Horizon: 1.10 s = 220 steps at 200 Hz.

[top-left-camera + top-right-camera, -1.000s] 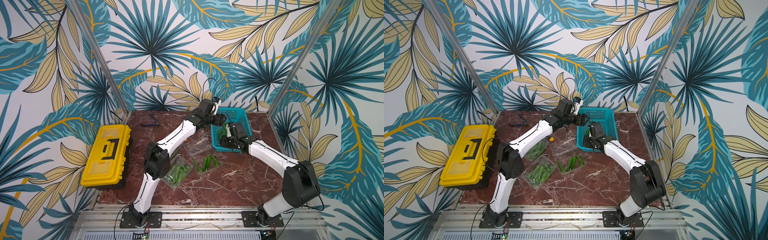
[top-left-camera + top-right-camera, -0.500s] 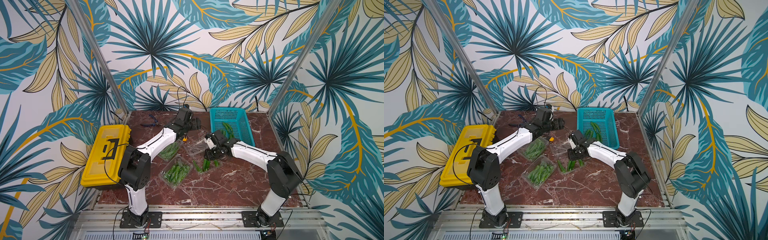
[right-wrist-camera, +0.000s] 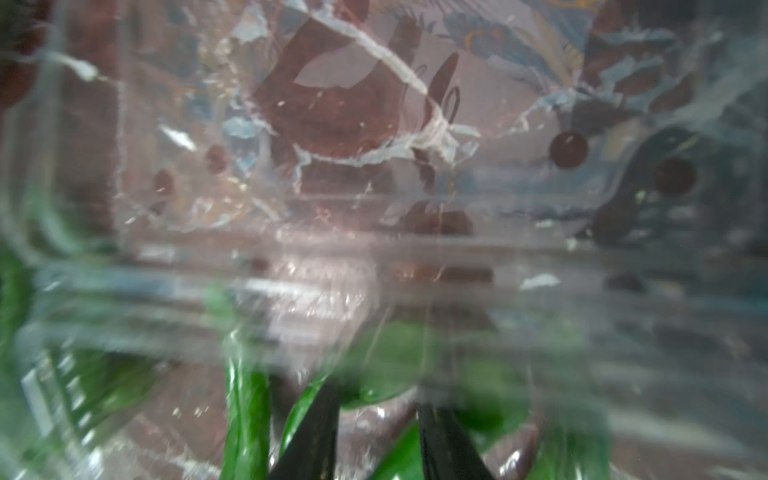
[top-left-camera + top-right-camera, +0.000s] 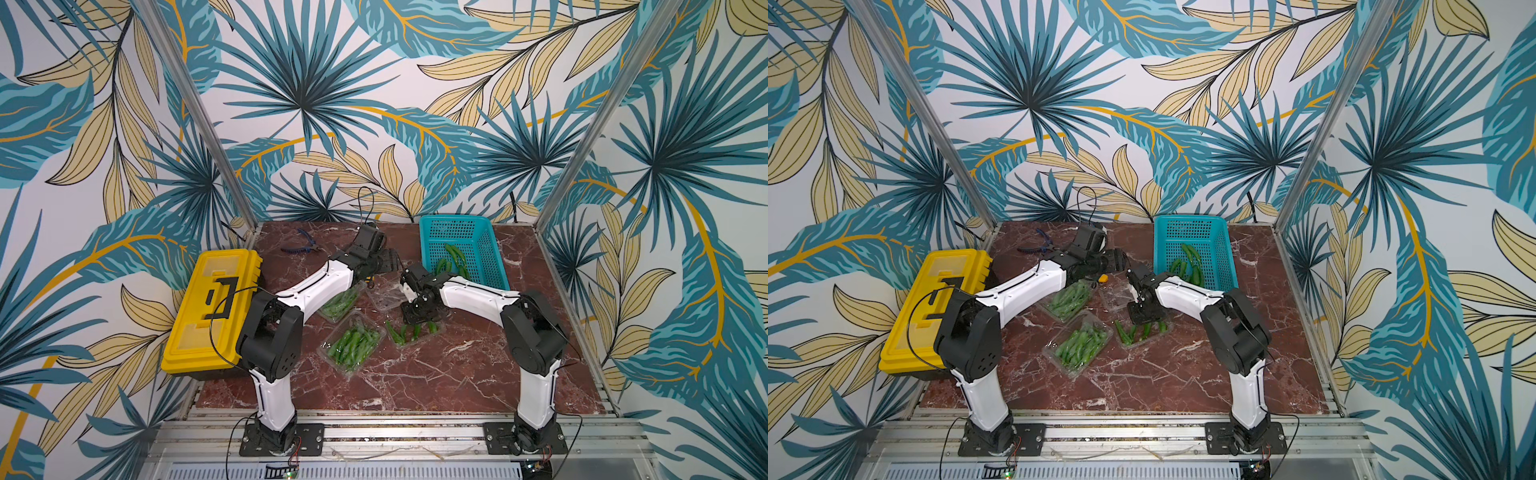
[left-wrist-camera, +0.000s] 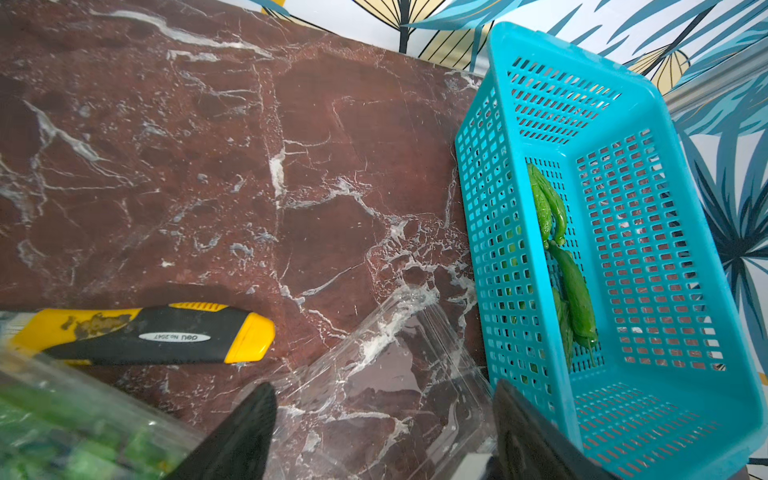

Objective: Take small green peppers out of containers
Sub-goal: Pick up the green pepper from the packing box.

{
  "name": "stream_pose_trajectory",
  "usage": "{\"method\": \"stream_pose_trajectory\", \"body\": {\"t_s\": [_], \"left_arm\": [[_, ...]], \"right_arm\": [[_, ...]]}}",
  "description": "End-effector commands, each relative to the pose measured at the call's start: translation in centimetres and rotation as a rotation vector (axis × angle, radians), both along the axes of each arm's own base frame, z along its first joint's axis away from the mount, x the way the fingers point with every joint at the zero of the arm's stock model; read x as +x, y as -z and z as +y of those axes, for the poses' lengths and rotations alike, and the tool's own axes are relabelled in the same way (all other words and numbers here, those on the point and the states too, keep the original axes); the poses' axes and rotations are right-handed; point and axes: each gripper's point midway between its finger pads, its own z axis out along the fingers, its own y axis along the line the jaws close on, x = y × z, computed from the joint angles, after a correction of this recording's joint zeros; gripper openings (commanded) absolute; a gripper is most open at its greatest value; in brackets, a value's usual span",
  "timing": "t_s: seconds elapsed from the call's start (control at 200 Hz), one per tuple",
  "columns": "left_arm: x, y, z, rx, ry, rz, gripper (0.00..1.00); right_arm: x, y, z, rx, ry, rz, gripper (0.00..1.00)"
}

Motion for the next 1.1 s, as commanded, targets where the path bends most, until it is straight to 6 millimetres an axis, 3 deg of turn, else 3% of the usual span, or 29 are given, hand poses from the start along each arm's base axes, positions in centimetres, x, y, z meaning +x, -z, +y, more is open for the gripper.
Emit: {"method": "stream_pose_trajectory", "body": {"t_s": [0.0,0.175,0.355,0.461,0.581,0.681,0.811,0.931,1.097], "left_arm": [[-0.7,-0.7,0.2,-0.014,0.001,0.008,0.83],[-0.6,-1.0,0.3,-0.008,0.002,0.003,0.83],[-0.6,-1.0,0.2,-0.009,0.005,0.004,0.83],[-0.6,-1.0,0.1,-0.002,0.015,0.007,0.83],[-0.7,-1.0,0.1,0.009,0.024,0.016,0.84],[-0.7,-0.9,0.0,0.006,0.032,0.021,0.84],[-1.1,-0.7,-0.8,-0.017,0.065,0.039,0.88],[-1.6,-0.4,-1.9,-0.026,0.117,0.048,0.88],[-3.3,-0.6,-4.7,-0.039,0.259,0.048,0.88]], "right_arm": [[-0.5,1.2,-0.5,-0.06,0.029,0.03,0.33],[-0.4,1.5,-0.4,-0.105,0.013,0.017,0.31],[-0.3,0.8,-0.1,-0.084,0.002,-0.011,0.09],[0.0,-2.0,0.7,0.012,-0.017,-0.096,0.05],[0.4,-7.0,2.0,0.168,-0.045,-0.236,0.04],[1.3,-10.6,1.7,0.225,-0.027,-0.339,0.04],[3.6,-14.2,-0.6,0.229,0.061,-0.464,0.03],[6.4,-16.7,-4.8,0.146,0.207,-0.599,0.03],[9.0,-16.4,-12.7,0.021,0.492,-0.634,0.02]]}}
